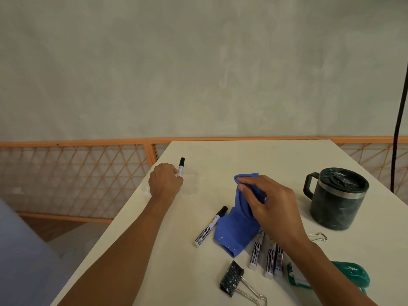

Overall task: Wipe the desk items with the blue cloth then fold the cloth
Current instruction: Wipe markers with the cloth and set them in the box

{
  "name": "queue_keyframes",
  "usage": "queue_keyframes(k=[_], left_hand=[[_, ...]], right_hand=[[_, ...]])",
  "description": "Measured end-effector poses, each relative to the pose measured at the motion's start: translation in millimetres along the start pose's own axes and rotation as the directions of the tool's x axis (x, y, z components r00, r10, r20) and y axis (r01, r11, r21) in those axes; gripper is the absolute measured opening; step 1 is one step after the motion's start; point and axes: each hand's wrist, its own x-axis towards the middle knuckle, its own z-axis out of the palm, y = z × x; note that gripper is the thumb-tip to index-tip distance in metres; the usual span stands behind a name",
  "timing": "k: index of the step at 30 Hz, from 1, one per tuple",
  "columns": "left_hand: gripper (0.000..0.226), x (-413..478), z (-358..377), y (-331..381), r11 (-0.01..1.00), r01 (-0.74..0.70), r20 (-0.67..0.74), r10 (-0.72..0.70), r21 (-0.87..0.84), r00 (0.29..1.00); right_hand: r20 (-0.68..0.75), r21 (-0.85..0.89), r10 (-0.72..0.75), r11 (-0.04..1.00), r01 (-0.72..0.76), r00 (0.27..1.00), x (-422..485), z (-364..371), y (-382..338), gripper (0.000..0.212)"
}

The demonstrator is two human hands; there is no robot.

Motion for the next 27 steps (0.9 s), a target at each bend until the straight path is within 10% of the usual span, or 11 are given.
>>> queue_keyframes(k=[15, 27], left_hand=[[0.025, -4.3, -7.2, -3.8, 0.994, -0.078, -0.023, 0.076, -0.077, 0.997], [0.040, -133.7, -26.1, 21.4, 0.854, -0.498, 0.213, 0.520, -0.150, 0.827]], right_hand=[[-0.015, 0.006, 0.040, 0.999, -0.040, 0.999, 1.3, -1.2, 0.3, 0.024], [0.002, -0.114, 0.137, 0.984, -0.136, 0.991, 0.5, -5.1, -2.0, 0.041]])
